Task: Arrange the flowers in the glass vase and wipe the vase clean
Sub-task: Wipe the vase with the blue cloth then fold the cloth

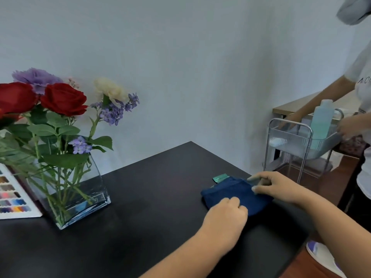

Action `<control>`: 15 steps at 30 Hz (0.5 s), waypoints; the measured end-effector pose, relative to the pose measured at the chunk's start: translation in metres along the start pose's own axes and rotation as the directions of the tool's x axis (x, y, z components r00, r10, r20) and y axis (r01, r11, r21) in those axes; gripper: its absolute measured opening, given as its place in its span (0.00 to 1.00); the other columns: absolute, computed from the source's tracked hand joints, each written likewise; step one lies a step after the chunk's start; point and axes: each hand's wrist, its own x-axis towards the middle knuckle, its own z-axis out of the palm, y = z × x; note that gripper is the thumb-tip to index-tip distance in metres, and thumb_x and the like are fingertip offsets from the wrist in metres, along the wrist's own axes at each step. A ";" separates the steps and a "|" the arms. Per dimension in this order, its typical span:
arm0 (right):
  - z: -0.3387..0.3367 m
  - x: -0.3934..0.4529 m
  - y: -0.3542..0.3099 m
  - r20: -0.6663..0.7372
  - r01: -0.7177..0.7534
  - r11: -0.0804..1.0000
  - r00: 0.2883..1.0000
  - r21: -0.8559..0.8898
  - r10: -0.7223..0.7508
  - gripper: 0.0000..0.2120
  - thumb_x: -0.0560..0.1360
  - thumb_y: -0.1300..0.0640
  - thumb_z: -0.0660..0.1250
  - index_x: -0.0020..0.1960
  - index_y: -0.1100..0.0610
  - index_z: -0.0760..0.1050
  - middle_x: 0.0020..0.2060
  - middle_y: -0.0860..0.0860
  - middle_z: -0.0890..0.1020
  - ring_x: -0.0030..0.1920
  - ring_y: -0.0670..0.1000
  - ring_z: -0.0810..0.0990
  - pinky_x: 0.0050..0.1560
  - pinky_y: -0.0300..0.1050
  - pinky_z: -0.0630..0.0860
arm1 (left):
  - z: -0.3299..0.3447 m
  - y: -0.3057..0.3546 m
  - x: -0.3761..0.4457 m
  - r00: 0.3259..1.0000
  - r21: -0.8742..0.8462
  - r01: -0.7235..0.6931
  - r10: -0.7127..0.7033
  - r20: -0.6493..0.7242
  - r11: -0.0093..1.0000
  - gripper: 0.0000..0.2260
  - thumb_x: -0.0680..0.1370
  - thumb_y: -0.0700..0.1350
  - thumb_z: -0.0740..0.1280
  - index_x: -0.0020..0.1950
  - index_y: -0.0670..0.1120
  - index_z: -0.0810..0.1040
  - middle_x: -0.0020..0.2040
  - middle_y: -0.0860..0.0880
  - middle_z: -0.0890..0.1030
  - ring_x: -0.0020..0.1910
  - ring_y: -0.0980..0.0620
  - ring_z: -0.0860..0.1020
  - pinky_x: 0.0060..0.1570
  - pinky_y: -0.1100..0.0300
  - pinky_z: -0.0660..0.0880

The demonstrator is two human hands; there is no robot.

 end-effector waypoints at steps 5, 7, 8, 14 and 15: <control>0.015 -0.003 0.002 -0.225 -0.134 0.918 0.973 -0.375 0.050 0.09 0.73 0.48 0.69 0.52 0.40 0.78 0.44 0.43 0.83 0.53 0.51 0.77 0.54 0.48 0.73 | 0.012 0.005 -0.001 1.000 -0.107 0.006 -0.008 -0.019 0.994 0.11 0.81 0.43 0.62 0.58 0.40 0.79 0.54 0.42 0.79 0.54 0.42 0.76 0.51 0.49 0.73; 0.030 -0.001 -0.004 -0.329 -0.136 0.789 0.940 -0.599 -0.088 0.13 0.75 0.46 0.65 0.58 0.39 0.76 0.55 0.41 0.80 0.63 0.54 0.68 0.61 0.49 0.66 | 0.014 -0.005 0.001 0.985 -0.267 0.055 -0.097 -0.146 0.962 0.16 0.81 0.50 0.60 0.61 0.43 0.82 0.57 0.44 0.82 0.56 0.45 0.77 0.57 0.51 0.74; 0.037 0.002 -0.006 -0.318 -0.091 0.764 0.935 -0.639 -0.156 0.16 0.76 0.47 0.63 0.63 0.41 0.75 0.60 0.43 0.78 0.66 0.54 0.65 0.64 0.49 0.63 | 0.015 -0.012 0.003 0.969 -0.311 0.087 -0.153 -0.196 0.946 0.18 0.81 0.51 0.60 0.64 0.45 0.81 0.61 0.46 0.81 0.59 0.46 0.76 0.62 0.53 0.72; 0.071 0.014 0.002 -0.062 0.043 0.729 0.991 -0.683 -0.117 0.25 0.81 0.45 0.52 0.77 0.48 0.55 0.77 0.48 0.55 0.77 0.52 0.50 0.75 0.51 0.48 | 0.038 -0.048 0.007 0.930 -0.086 0.364 -0.357 0.090 0.927 0.33 0.82 0.64 0.50 0.82 0.50 0.47 0.83 0.50 0.46 0.81 0.44 0.44 0.78 0.43 0.43; 0.073 0.015 0.006 -0.029 0.040 0.733 0.996 -0.679 -0.080 0.26 0.81 0.44 0.51 0.77 0.47 0.54 0.78 0.48 0.53 0.77 0.51 0.50 0.75 0.52 0.48 | 0.044 -0.048 0.005 0.920 -0.087 0.381 -0.367 0.139 0.921 0.34 0.81 0.65 0.48 0.82 0.51 0.44 0.83 0.51 0.42 0.81 0.44 0.41 0.77 0.41 0.40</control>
